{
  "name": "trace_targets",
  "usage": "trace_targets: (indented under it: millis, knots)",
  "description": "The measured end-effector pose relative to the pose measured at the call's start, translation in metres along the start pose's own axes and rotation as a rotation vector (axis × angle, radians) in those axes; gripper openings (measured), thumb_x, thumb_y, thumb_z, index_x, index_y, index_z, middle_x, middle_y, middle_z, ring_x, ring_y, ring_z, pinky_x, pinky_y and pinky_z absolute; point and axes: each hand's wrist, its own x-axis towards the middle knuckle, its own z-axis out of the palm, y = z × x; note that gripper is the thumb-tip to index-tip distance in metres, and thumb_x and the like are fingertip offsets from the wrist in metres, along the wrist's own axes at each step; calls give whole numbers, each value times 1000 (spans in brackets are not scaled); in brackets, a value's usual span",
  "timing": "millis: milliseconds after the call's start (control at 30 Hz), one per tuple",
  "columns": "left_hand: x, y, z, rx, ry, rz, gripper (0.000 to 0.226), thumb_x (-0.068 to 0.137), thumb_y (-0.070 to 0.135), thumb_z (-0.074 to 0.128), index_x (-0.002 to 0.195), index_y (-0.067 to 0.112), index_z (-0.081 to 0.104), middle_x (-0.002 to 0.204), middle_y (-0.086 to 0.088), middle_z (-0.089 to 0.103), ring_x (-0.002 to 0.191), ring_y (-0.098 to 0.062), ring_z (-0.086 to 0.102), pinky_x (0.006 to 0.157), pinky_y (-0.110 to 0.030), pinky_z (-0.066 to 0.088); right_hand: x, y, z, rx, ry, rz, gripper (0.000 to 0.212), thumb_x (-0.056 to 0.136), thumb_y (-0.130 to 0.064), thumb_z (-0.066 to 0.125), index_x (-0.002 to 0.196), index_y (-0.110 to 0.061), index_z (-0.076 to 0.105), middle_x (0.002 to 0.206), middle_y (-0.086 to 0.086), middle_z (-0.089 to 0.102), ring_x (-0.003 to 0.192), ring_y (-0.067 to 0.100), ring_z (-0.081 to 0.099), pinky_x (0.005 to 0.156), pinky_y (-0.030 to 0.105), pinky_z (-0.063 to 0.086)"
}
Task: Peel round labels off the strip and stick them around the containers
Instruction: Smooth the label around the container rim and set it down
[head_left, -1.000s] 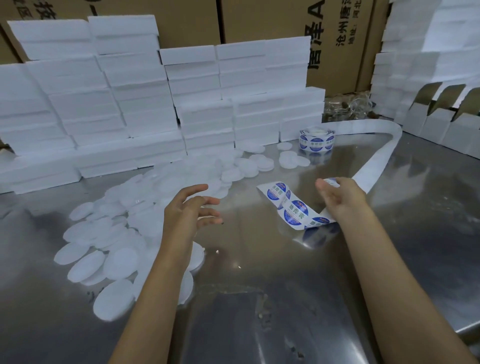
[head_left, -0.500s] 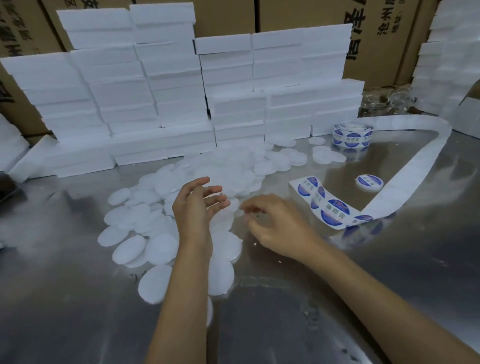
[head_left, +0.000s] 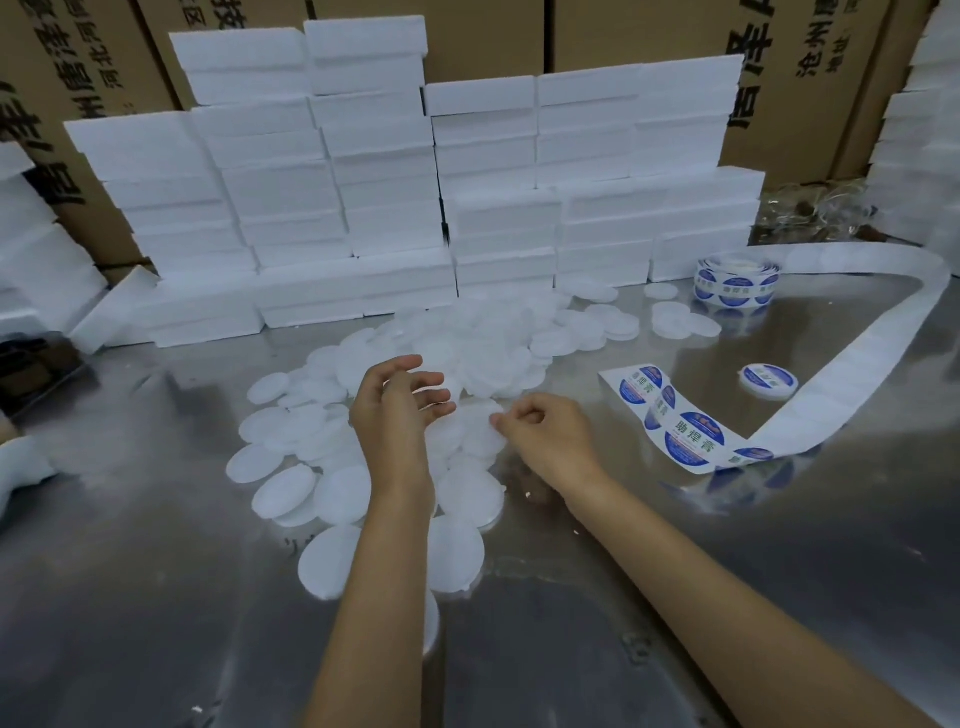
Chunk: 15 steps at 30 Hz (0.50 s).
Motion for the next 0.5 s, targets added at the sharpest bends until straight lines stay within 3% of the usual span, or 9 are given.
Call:
trace_targets:
  millis: [67, 133, 200, 300, 400, 433, 500]
  knots:
    - [-2, 0, 3, 51, -45, -8, 25, 93, 0, 45, 94, 9, 68, 72, -7, 69, 55, -16, 63, 52, -26, 54, 1, -1, -12, 131, 95, 11, 19, 82, -27, 74, 70, -25, 61, 60, -12, 60, 52, -3, 55, 51, 9, 38]
    - [-6, -2, 10, 116, -107, -70, 16, 95, 6, 51, 95, 9, 67, 75, -11, 69, 54, -19, 64, 50, -28, 54, -1, -3, -23, 185, 181, -39, 17, 84, -27, 73, 74, -25, 59, 53, -13, 59, 47, -3, 54, 47, 8, 37]
    - [-12, -4, 18, 153, -193, -193, 12, 97, 16, 56, 98, 8, 65, 81, -16, 71, 58, -26, 70, 52, -31, 57, -5, -6, -32, 194, 230, -135, 15, 85, -28, 70, 78, -27, 57, 52, -11, 59, 53, 7, 60, 57, 22, 47]
    - [-21, -6, 26, 107, -394, -354, 33, 100, 38, 56, 114, 9, 58, 99, -17, 75, 81, -34, 76, 63, -37, 62, -14, -12, -37, 84, 232, -318, 11, 88, -31, 65, 85, -33, 55, 59, -9, 60, 60, 11, 62, 61, 33, 50]
    - [-27, -6, 28, -82, -540, -420, 39, 103, 35, 53, 128, 6, 52, 103, -14, 75, 89, -27, 75, 70, -34, 60, -25, -15, -34, -197, 236, -519, 10, 85, -26, 60, 91, -32, 55, 67, -9, 60, 69, 8, 55, 57, 18, 40]
    - [-27, -6, 28, -83, -535, -394, 36, 104, 28, 50, 133, 6, 50, 99, -11, 76, 85, -23, 74, 69, -32, 60, -29, -16, -33, -298, 231, -574, 11, 84, -25, 60, 92, -31, 55, 69, -9, 59, 73, 8, 53, 55, 10, 33]
    - [-26, -7, 26, -55, -476, -333, 31, 107, 17, 44, 137, 14, 49, 94, -7, 78, 81, -19, 75, 65, -29, 60, -33, -20, -34, -405, 178, -637, 14, 81, -26, 62, 94, -32, 60, 71, -9, 60, 79, 6, 51, 57, 8, 30]
